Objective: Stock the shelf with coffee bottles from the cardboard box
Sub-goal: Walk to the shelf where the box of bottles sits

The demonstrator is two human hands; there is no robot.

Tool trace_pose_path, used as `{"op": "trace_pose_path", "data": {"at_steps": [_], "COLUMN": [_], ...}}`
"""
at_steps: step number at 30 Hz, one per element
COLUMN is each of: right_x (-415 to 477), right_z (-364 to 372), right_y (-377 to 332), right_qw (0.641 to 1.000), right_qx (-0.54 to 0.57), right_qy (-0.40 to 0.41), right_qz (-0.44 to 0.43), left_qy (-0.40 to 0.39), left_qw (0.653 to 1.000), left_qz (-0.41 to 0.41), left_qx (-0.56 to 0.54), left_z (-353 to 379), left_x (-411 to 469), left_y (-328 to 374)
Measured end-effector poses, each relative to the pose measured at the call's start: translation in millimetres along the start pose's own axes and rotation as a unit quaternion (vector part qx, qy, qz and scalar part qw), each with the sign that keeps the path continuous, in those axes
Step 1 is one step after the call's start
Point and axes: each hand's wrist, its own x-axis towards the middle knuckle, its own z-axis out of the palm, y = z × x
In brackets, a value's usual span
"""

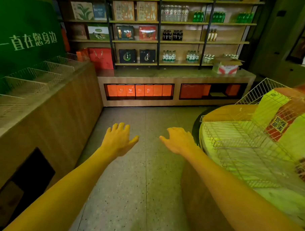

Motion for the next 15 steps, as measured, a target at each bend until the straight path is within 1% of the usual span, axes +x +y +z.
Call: {"op": "trace_pose_path", "data": {"at_steps": [3,9,15], "right_x": [57,175,277], "right_z": [-1,-27,-39], "right_y": [-7,-22,-12], "right_qw": [1.000,0.998,0.995], "right_qx": [0.000,0.005,0.008], "right_qy": [0.001,0.021,0.023], "right_qz": [0.021,0.051,0.093], "left_qy": [0.007,0.019,0.026], "left_qw": [1.000,0.998,0.994], "left_qz": [0.014,0.056,0.109], "left_qx": [0.000,0.012,0.013], "left_z": [5,-9,-4], "left_x": [62,209,332], "left_y": [-21,-59,-63]}}
